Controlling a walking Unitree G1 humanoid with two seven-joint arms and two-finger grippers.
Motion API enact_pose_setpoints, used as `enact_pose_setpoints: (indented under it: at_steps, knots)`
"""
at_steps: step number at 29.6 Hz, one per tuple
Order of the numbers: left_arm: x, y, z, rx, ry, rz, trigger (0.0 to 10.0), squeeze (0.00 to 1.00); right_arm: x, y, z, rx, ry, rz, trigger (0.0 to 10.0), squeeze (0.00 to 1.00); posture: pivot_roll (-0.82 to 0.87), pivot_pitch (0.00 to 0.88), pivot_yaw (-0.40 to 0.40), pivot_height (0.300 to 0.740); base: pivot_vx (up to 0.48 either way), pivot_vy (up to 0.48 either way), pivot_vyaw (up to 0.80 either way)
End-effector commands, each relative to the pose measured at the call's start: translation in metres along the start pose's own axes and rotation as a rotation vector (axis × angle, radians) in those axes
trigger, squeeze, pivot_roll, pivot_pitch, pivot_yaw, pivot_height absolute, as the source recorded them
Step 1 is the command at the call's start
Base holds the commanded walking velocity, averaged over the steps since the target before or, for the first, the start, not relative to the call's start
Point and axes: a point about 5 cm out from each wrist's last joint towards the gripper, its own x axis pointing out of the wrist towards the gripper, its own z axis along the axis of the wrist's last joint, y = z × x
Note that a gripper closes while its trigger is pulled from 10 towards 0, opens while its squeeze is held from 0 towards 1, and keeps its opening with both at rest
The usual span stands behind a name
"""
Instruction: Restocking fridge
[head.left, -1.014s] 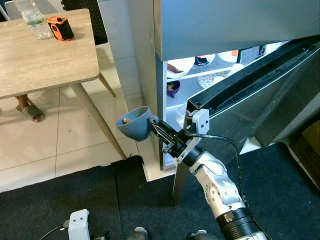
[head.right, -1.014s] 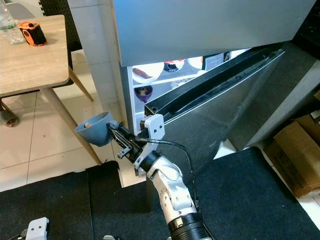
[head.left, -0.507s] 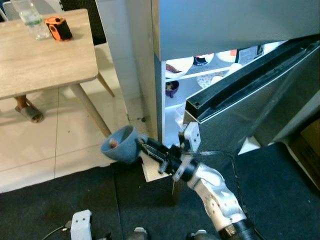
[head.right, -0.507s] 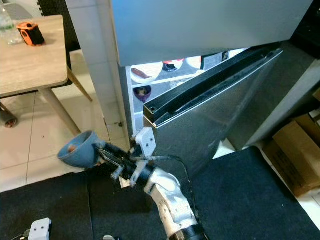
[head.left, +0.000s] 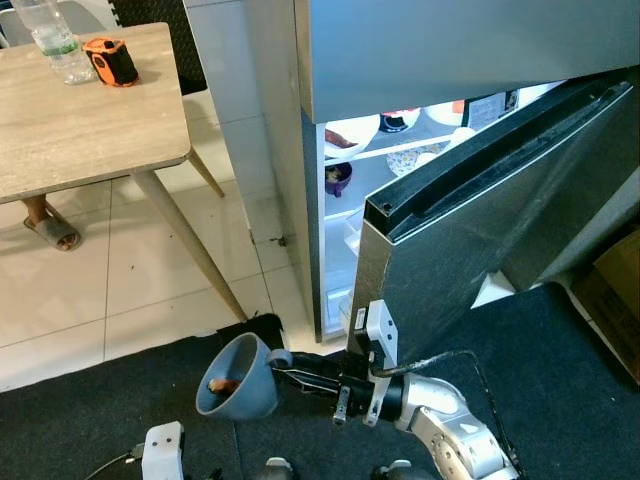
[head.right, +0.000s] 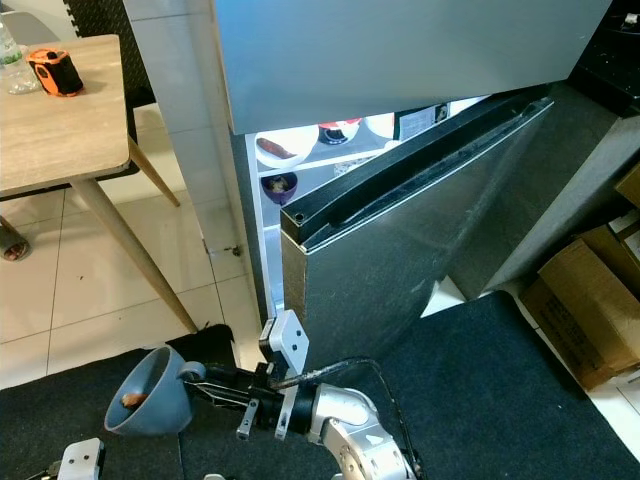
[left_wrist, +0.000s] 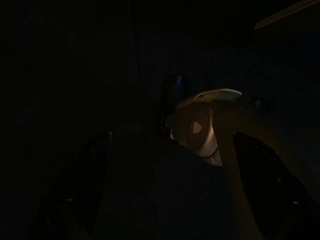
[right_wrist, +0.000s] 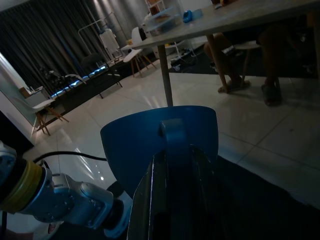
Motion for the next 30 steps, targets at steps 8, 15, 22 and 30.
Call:
enact_pose_setpoints:
  at_steps: [8,15,22,30]
  knots:
    - [-0.0018,-0.0012,-0.0125,0.013,0.05,-0.003,10.0,0.0,-0.0072,-0.0011,-0.0004,0.009,-0.001,-0.023,10.0,0.0,-0.04,0.158,0.018,0.74,-0.356,0.0,0.0]
    - [-0.0019,-0.0016,-0.0137,0.009,0.055,-0.002,10.0,0.0,-0.0075,-0.0031,-0.0008,0.009,-0.005,-0.046,10.0,0.0,-0.04,0.163,0.018,0.74,-0.386,0.0,0.0]
    - [-0.0018,-0.003,-0.0135,-0.008,0.038,-0.009,10.0,0.0,-0.0083,-0.0053,-0.0004,0.004,-0.001,-0.062,10.0,0.0,-0.04,0.164,0.014,0.74,-0.243,0.0,0.0]
    - [-0.0032,0.0006,-0.0162,0.017,0.063,-0.001,10.0,0.0,-0.0079,-0.0061,0.0004,0.001,-0.001,-0.066,10.0,0.0,-0.04,0.164,0.014,0.74,0.0,-0.173,0.0]
